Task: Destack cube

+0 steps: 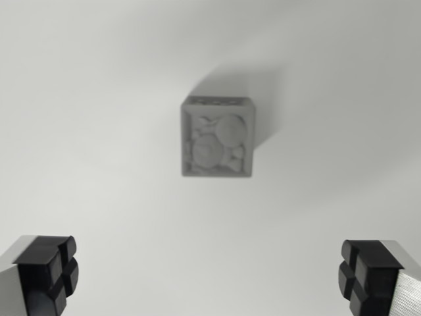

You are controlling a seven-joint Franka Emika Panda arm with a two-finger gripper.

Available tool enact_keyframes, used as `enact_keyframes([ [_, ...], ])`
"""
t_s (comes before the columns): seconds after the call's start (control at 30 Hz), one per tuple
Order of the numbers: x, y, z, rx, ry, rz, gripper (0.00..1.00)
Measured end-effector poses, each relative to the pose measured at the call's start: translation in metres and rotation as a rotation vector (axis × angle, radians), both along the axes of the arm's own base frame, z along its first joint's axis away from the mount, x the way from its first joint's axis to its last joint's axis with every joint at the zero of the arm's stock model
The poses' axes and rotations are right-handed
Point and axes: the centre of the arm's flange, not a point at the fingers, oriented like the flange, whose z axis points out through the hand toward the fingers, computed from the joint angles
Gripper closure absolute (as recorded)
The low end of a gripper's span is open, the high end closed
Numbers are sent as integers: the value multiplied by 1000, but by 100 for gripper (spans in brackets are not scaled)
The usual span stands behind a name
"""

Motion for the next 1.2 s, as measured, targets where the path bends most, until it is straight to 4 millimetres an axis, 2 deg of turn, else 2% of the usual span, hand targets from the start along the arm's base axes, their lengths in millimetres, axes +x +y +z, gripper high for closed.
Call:
enact_keyframes([
  [0.47,0,0,55,1,-1,0,0],
  [0.77,1,0,84,1,-1,1,0],
  [1.2,1,0,110,2,-2,0,0],
])
